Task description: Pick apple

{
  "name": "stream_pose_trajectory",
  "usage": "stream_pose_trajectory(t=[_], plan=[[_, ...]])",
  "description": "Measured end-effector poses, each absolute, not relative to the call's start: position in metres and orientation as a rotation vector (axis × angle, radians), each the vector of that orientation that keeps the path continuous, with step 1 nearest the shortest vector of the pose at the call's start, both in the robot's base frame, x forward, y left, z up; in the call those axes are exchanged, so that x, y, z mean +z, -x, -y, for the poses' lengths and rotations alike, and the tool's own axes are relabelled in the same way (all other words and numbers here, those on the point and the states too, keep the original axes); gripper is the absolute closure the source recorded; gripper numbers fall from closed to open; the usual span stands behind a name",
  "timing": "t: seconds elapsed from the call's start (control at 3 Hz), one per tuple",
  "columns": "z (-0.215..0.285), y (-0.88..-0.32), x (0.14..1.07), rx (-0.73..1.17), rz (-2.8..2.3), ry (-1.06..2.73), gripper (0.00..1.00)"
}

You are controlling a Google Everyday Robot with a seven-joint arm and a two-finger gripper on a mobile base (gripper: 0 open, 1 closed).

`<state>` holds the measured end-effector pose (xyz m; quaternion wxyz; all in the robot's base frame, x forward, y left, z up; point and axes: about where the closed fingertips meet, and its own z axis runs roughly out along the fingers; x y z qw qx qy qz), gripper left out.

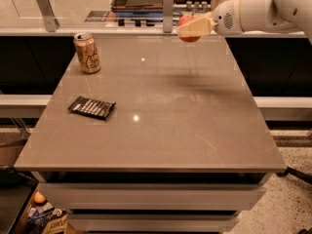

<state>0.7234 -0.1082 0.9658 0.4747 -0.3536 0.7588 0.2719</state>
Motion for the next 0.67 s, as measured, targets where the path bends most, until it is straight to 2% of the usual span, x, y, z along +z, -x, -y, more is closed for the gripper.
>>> stream_pose_trajectory(t=[0.67], plan=[[0.1007,-0.7173,0.9797,0.668,-1.798,0.901,1.0]])
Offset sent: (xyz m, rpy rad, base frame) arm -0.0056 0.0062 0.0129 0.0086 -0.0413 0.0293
